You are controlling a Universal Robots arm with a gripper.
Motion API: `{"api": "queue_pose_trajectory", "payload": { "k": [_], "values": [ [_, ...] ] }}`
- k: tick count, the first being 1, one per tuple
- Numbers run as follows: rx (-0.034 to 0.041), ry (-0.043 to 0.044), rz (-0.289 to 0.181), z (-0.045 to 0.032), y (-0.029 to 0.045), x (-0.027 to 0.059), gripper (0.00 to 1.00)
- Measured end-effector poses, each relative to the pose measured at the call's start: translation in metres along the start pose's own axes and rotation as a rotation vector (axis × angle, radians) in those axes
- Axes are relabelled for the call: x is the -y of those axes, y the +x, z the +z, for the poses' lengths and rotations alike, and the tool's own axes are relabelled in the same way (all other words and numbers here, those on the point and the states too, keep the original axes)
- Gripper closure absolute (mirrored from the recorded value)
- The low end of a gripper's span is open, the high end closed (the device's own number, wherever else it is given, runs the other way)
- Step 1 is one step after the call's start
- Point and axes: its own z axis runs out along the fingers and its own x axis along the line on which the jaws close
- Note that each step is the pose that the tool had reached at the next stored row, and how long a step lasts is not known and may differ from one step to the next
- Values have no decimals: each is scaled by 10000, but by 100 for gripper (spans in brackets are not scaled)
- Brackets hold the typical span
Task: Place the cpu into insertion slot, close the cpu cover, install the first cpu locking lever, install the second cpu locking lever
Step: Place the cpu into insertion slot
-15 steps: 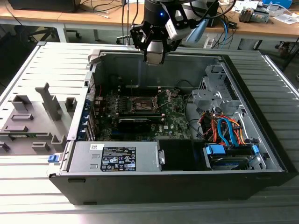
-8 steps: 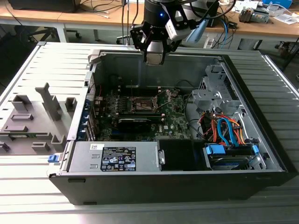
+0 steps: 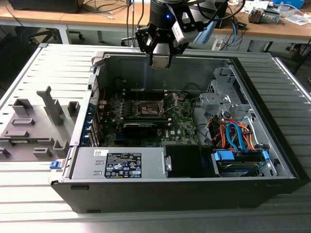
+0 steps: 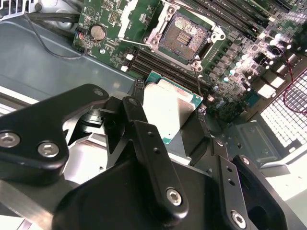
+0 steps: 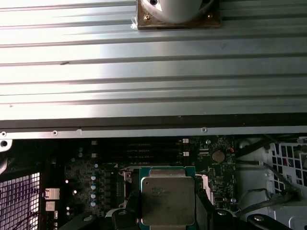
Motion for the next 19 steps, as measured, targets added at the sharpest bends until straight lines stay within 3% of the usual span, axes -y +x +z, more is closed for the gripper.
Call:
{"api": "queue_pose_trajectory", "payload": {
  "k": [19],
  "values": [
    [0, -1, 0, 29, -1, 27, 46]
  ]
}}
